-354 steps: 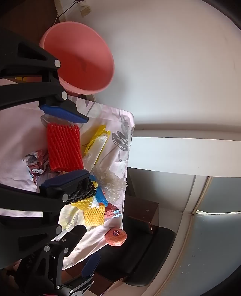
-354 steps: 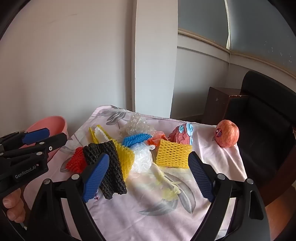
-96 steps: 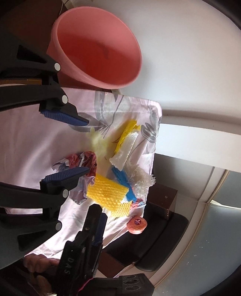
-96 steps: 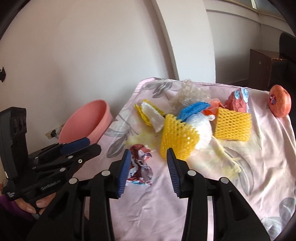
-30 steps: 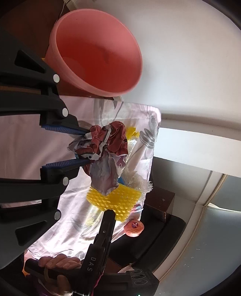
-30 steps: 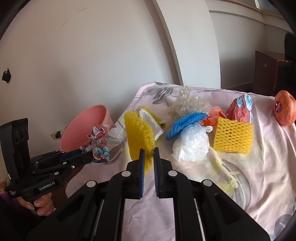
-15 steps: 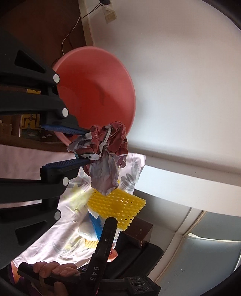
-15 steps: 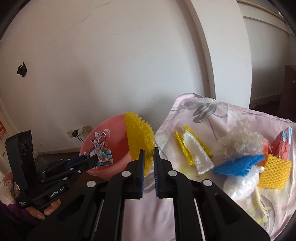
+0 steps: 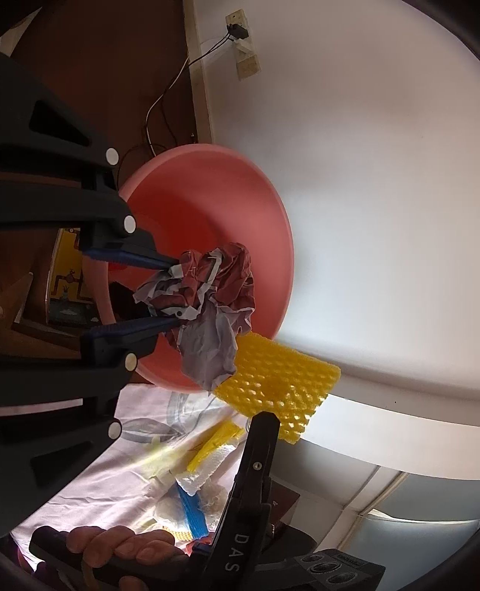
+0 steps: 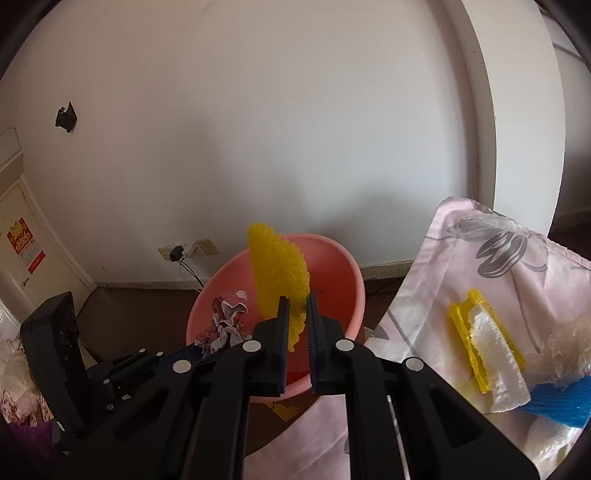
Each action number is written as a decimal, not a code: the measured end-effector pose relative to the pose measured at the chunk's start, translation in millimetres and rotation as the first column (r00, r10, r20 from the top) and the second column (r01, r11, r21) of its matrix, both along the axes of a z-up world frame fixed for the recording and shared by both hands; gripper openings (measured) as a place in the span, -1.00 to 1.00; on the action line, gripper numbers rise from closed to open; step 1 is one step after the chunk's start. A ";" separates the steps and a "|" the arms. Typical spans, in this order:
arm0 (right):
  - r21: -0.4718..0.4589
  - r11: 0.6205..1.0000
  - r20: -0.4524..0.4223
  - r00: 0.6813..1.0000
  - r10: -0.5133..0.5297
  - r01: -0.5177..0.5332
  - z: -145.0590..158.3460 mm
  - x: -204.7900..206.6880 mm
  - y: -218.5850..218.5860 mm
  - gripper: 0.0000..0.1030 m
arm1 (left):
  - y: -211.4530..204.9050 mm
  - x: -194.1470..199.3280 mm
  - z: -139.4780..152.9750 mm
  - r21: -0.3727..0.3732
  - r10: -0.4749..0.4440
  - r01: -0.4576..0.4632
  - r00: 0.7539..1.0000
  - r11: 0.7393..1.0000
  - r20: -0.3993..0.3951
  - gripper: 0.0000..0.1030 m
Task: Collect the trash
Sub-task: 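Carry both items over the pink basin and open both tools to drop them, then move both tools back over the remaining trash on the table, then grasp the bubble wrap with the left tool while the right grasps a clear plastic bag, then carry the bubble wrap and plastic bag over the pink basin and open both tools, then move both open tools back over the remaining trash on the table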
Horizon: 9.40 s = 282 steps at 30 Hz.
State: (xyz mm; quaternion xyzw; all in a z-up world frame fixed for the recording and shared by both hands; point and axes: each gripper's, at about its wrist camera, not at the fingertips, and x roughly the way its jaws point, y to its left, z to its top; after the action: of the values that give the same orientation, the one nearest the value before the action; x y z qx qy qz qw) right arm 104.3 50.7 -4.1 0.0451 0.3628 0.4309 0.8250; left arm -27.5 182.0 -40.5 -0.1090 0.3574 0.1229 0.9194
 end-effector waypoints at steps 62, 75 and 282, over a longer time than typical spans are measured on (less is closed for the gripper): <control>-0.071 0.991 0.026 0.994 -0.107 0.109 -5.0 -29.3 -63.4 -0.33 | -42.1 9.3 18.1 -0.002 -0.105 0.105 0.994 0.994 0.037 -0.22; -0.096 0.964 0.032 0.969 -0.245 0.247 -21.5 -49.9 -146.3 -0.33 | -94.1 48.7 21.7 -0.097 -0.222 0.224 0.975 0.970 0.027 -0.22; -0.102 0.988 -0.005 0.993 -0.120 0.119 -15.9 -42.2 -103.1 -0.19 | -46.4 36.5 30.6 -0.048 -0.111 0.114 0.992 0.992 0.057 -0.31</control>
State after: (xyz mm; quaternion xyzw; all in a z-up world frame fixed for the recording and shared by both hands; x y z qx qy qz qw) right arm 62.1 -52.4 -20.0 0.0273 0.3856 0.3616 0.8484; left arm 9.0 135.6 -9.9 -0.1153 0.3409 0.0587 0.9312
